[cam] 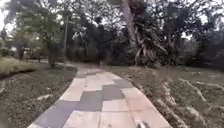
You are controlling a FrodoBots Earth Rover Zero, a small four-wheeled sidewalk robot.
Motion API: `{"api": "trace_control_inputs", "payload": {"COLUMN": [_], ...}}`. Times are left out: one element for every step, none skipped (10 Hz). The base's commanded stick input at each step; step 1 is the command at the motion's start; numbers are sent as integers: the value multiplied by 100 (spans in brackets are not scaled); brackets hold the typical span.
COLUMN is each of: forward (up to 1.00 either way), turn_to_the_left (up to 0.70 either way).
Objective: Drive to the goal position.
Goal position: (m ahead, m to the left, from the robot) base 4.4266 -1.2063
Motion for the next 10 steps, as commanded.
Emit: {"api": "trace_control_inputs", "payload": {"forward": [100,100,100,100,100,100,100,100,100,100], "turn_to_the_left": [0,0,0,1,2,3,4,12,28,35]}}
